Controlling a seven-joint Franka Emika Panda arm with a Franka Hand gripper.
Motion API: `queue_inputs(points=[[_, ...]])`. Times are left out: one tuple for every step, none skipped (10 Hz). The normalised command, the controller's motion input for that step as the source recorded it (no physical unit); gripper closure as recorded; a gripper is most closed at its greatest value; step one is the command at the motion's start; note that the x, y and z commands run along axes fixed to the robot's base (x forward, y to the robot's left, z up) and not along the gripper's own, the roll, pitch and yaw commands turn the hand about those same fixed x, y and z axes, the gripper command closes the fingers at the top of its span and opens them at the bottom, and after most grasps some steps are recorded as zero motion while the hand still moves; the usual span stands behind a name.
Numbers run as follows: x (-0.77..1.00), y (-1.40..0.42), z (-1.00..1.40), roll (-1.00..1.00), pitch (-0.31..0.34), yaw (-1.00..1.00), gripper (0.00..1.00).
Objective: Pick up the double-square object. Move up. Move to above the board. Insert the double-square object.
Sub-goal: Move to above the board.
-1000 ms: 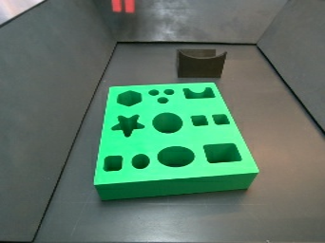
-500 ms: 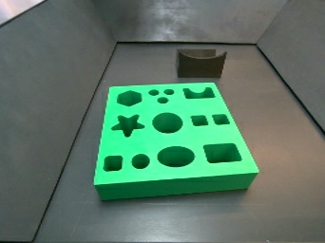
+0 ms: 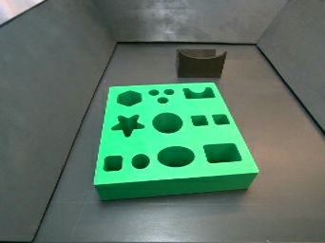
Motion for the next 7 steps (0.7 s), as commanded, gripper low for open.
queue_inputs(points=[[0.22,-1.00,-0.04,-0.02,-0.005,0.02,1.00],[0.22,-1.00,-0.04,0.00,-0.008,0.01,1.00],[0.22,-1.00,-0.04,-0.02,-0.014,0.01,1.00],[0.22,-1.00,-0.04,-0.02,-0.012,0.01,1.00],[0.22,-1.00,-0.04,0.00,-0.005,0.01,1.00],[0.23,-1.00,-0.04,-0.01,-0.002,0.01,1.00],[0.23,-1.00,-0.04,-0.02,-0.001,0.01,1.00]])
